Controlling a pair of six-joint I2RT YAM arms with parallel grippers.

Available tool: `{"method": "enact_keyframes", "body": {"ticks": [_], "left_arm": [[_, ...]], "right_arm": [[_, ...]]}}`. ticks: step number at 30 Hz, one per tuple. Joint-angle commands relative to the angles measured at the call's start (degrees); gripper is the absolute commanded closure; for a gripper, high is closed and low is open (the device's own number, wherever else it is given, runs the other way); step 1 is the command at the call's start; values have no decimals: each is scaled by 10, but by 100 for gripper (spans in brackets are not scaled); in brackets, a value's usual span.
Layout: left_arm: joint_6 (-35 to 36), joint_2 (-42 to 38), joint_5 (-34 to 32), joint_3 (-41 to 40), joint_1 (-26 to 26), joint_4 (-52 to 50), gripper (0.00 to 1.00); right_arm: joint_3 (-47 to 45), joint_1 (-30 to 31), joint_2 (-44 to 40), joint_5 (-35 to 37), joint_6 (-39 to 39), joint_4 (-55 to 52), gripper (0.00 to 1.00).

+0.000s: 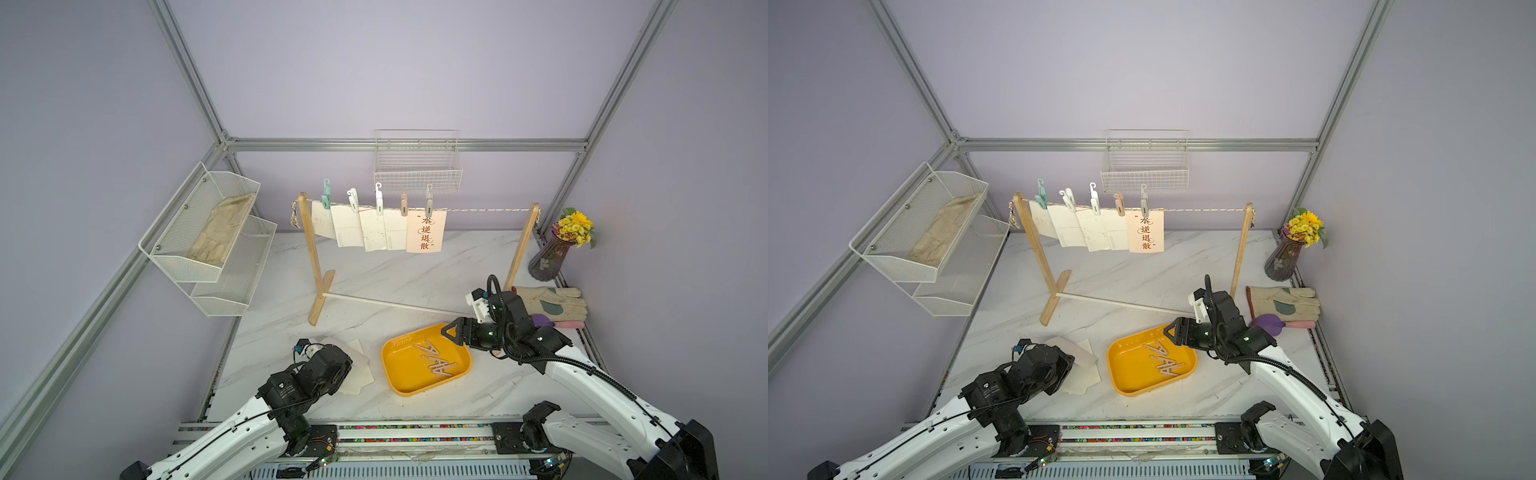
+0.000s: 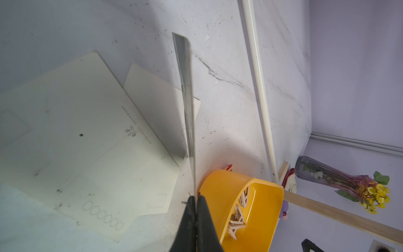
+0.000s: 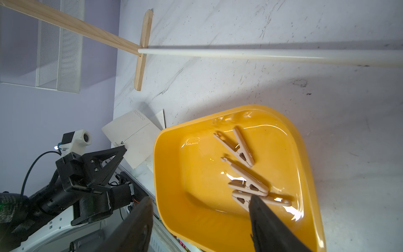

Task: Remove the postcards from the strings
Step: Place the postcard on the postcard, then pinch the postcard on the clothesline.

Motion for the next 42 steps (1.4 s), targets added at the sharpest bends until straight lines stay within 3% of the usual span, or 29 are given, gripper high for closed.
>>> {"method": "enact_keyframes", "body": {"ticks": [1, 10, 14, 17, 25, 28, 30, 33, 36, 42], "left_arm": [[-12, 14, -9, 1, 0, 43, 98], [-1, 54, 7, -6, 0, 86, 92], [4, 55, 16, -5, 1, 81, 67], [6, 49, 12, 14, 1, 37, 53], [78, 29, -6, 108, 1, -83, 44], [195, 31, -33, 159, 2, -77, 40], [335, 40, -44, 191, 2, -15, 34], [581, 75, -2, 245, 3, 103, 25], [741, 134, 34, 307, 3, 151, 17], [913, 195, 92, 319, 3, 352, 9]], "right_arm": [[8, 3, -3, 3, -7, 10, 29], [16, 2, 3, 7, -10, 19, 29], [19, 2, 2, 6, -10, 18, 29], [21, 2, 1, 6, -9, 18, 29], [56, 3, 1, 20, -12, -5, 26], [78, 3, -6, 13, -26, -9, 23], [95, 3, -17, -3, -44, -6, 22], [129, 2, -31, -23, -66, 1, 22], [183, 2, -29, -31, -58, 1, 21], [331, 2, 37, -49, 66, -6, 19]]}}
